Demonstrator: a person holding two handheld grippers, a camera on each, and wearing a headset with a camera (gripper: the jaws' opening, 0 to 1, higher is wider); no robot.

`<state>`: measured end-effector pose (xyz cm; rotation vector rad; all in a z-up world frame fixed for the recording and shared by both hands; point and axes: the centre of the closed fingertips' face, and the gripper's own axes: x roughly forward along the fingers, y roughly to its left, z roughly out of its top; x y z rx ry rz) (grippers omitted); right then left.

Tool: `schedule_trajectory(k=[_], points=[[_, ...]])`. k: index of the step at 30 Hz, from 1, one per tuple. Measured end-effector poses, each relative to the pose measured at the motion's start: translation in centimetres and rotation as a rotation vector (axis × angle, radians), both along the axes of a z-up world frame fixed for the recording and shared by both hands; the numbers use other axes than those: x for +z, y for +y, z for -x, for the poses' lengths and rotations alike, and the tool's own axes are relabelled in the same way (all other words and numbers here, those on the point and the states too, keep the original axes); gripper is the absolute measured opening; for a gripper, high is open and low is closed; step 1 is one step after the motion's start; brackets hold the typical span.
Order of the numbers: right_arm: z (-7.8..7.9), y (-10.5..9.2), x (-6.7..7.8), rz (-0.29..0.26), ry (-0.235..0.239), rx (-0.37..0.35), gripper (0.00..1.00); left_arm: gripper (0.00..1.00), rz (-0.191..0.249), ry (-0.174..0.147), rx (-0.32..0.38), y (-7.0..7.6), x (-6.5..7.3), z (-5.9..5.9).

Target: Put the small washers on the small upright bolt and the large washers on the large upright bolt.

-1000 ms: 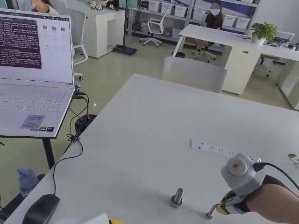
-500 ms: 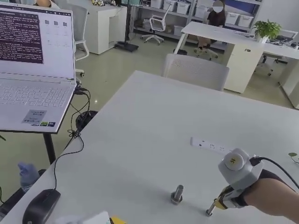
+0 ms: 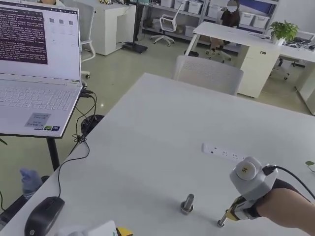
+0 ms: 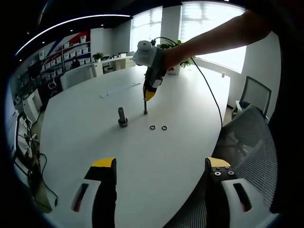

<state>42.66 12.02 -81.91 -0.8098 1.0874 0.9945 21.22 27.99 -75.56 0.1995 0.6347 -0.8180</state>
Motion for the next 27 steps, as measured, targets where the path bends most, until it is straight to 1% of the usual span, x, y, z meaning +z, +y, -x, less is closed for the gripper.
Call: schedule_trajectory(k=[9,19,27], points=[[0.0,0.1,-0.3,0.004,0.003,0.001,0.13,0.75,-0.002,0.01,0.003,0.1,-0.3,0.3],[0.1,0.1,-0.7,0.006,0.011,0.002,0.13,0.75,0.0,0.011,0.005,0.1,-0.5,0.3],[0.1,0.0,-1.4,0.014,0.017,0.003,0.13,0.75,0.001,0.02,0.009,0.0,-0.9,0.5]])
